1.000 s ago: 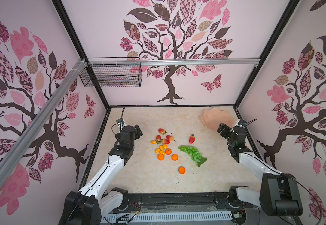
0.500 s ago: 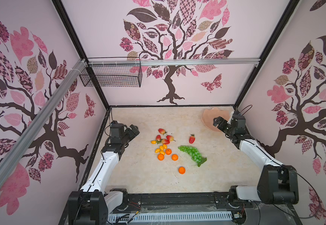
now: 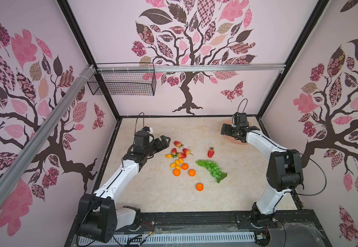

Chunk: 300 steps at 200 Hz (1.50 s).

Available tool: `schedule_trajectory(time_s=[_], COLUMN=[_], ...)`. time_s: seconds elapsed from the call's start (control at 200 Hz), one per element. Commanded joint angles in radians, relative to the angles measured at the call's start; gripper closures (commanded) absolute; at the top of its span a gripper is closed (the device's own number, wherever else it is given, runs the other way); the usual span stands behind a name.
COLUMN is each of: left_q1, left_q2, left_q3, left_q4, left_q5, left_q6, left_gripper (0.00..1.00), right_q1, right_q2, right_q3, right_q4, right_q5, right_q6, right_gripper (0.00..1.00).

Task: Arrange fruit in a fruit bowl
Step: Move the fruit bowl to the top-center of the table.

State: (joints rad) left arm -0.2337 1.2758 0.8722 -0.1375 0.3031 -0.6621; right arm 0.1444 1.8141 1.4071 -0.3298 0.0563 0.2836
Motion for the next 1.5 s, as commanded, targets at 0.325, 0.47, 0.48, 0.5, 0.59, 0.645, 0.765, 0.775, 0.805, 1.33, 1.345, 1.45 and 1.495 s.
schedule_trajectory(time_s=[0.325, 0.47, 0.48, 0.5, 0.59, 0.645, 0.765, 0.775, 0.805, 1.33, 1.345, 1.45, 1.495], left_q1=[-0.003, -0.003, -0.003, -0.003, -0.003, -0.003, -0.003, -0.003, -0.004, 0.007, 0.006, 0.008, 0.008], left_q2=[0.117, 0.14, 0.141, 0.144, 0.153, 0.16, 0.175, 0.176, 0.179, 0.202, 0.203, 0.207, 0.207], left_q3=[0.096, 0.1, 0.101, 0.102, 0.098, 0.097, 0.098, 0.098, 0.098, 0.088, 0.088, 0.088, 0.086], left_q4=[0.06, 0.076, 0.077, 0.079, 0.092, 0.098, 0.111, 0.111, 0.113, 0.147, 0.147, 0.146, 0.147], left_q5=[0.14, 0.169, 0.17, 0.173, 0.187, 0.193, 0.206, 0.206, 0.206, 0.233, 0.234, 0.234, 0.236], left_q6=[-0.03, -0.047, -0.048, -0.051, -0.065, -0.076, -0.094, -0.094, -0.099, -0.125, -0.125, -0.126, -0.126], left_gripper=[0.02, 0.02, 0.02, 0.02, 0.02, 0.02, 0.02, 0.02, 0.02, 0.02, 0.02, 0.02, 0.02], right_q1=[0.063, 0.078, 0.079, 0.082, 0.099, 0.108, 0.123, 0.124, 0.124, 0.139, 0.139, 0.139, 0.139], right_q2=[0.294, 0.361, 0.366, 0.376, 0.418, 0.444, 0.502, 0.506, 0.518, 0.632, 0.633, 0.646, 0.646], right_q3=[0.351, 0.435, 0.441, 0.453, 0.51, 0.546, 0.623, 0.629, 0.644, 0.762, 0.761, 0.802, 0.809], right_q4=[-0.299, -0.351, -0.354, -0.361, -0.394, -0.413, -0.46, -0.463, -0.472, -0.536, -0.537, -0.543, -0.548], right_q5=[0.177, 0.232, 0.236, 0.243, 0.292, 0.324, 0.365, 0.367, 0.373, 0.462, 0.464, 0.474, 0.474], right_q6=[-0.116, -0.13, -0.13, -0.134, -0.149, -0.161, -0.169, -0.17, -0.171, -0.19, -0.19, -0.195, -0.195], right_gripper=[0.21, 0.27, 0.28, 0.28, 0.32, 0.34, 0.38, 0.38, 0.39, 0.58, 0.59, 0.62, 0.65])
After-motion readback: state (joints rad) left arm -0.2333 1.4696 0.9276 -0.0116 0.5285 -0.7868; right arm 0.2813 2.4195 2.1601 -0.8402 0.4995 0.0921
